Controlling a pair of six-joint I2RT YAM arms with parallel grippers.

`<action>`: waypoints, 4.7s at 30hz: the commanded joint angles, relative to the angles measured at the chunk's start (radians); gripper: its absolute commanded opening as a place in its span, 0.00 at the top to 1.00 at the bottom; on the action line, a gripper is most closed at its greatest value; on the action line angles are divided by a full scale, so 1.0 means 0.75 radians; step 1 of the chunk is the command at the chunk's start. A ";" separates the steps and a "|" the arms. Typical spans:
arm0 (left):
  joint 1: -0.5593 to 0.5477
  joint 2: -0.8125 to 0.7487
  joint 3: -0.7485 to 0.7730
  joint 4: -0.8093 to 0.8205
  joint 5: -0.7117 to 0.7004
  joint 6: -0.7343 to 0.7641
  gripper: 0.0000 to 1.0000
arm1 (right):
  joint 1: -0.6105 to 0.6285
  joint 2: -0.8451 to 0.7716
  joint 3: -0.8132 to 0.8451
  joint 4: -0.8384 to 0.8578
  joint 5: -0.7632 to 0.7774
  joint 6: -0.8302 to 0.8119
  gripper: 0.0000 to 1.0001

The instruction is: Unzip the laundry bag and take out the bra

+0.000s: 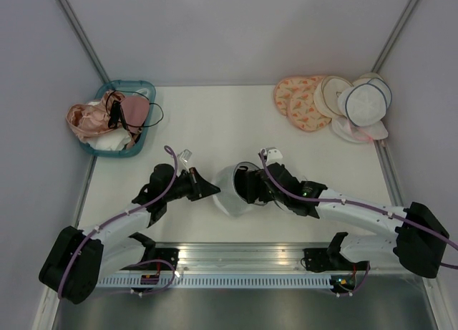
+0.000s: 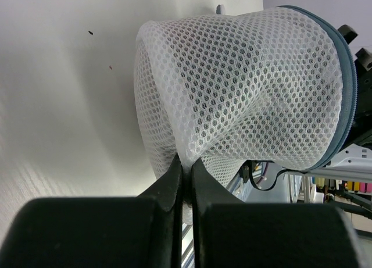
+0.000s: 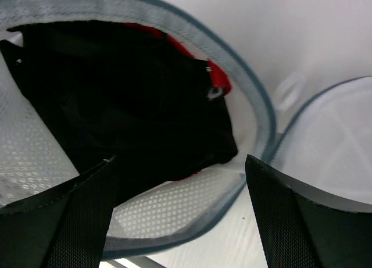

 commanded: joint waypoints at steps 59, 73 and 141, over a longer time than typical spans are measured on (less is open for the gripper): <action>0.016 0.035 -0.055 0.045 -0.038 -0.025 0.01 | 0.000 -0.085 0.879 0.006 0.171 -0.527 1.00; 0.016 -0.818 -0.274 0.388 0.049 -0.102 0.00 | 0.000 -0.091 0.722 0.067 -0.193 -0.358 1.00; 0.000 -0.221 -0.289 1.741 0.172 -0.532 0.39 | 0.000 -0.181 0.395 0.484 -0.891 0.092 1.00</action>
